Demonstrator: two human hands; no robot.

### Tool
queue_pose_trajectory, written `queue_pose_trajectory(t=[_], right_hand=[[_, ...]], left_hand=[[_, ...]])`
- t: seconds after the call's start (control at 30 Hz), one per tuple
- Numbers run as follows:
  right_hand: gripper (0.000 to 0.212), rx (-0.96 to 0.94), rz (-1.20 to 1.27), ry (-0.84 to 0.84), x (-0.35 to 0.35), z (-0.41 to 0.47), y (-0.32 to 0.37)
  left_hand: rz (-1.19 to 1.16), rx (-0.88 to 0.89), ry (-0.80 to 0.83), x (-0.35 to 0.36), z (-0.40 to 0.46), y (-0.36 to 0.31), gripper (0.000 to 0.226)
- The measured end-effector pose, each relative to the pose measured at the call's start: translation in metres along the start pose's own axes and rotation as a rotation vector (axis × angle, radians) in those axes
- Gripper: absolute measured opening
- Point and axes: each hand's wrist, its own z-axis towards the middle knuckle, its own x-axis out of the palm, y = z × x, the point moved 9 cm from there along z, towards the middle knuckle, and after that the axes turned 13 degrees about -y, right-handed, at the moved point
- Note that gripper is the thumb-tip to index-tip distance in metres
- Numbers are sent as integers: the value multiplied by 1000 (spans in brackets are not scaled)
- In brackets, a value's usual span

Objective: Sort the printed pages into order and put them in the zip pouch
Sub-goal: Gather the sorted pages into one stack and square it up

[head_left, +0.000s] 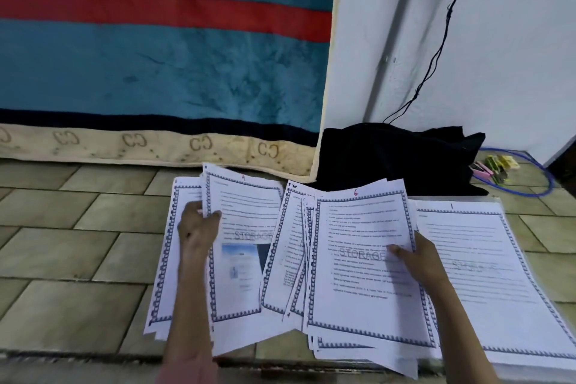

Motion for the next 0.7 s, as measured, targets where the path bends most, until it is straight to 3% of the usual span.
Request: queue_pose_trajectory(t=[0.13,0.27,0.37,0.43,0.6,0.7], right_hand=[[30,-12,-29,-17,0,0,-1],[29,-11,-35,-15,0,2,-3],[25,-29,-42,-1,0,2,-1],[8,-23,-51,7,0,3,-2],[13,-30,-64,14,0,5,-3],[23,-20,-55,21,-1,4,-3]], left_hand=[[-100,123,-11,-28,-3,-46,18],[-157,208,-74,-34,-8,-76,27],[-22,134,-28,-8,2,-48,35],[47,119,2,9,1,-22,34],[33,35,-82,19,-12,19,37],[73,98,-153,17,-15,19,25]])
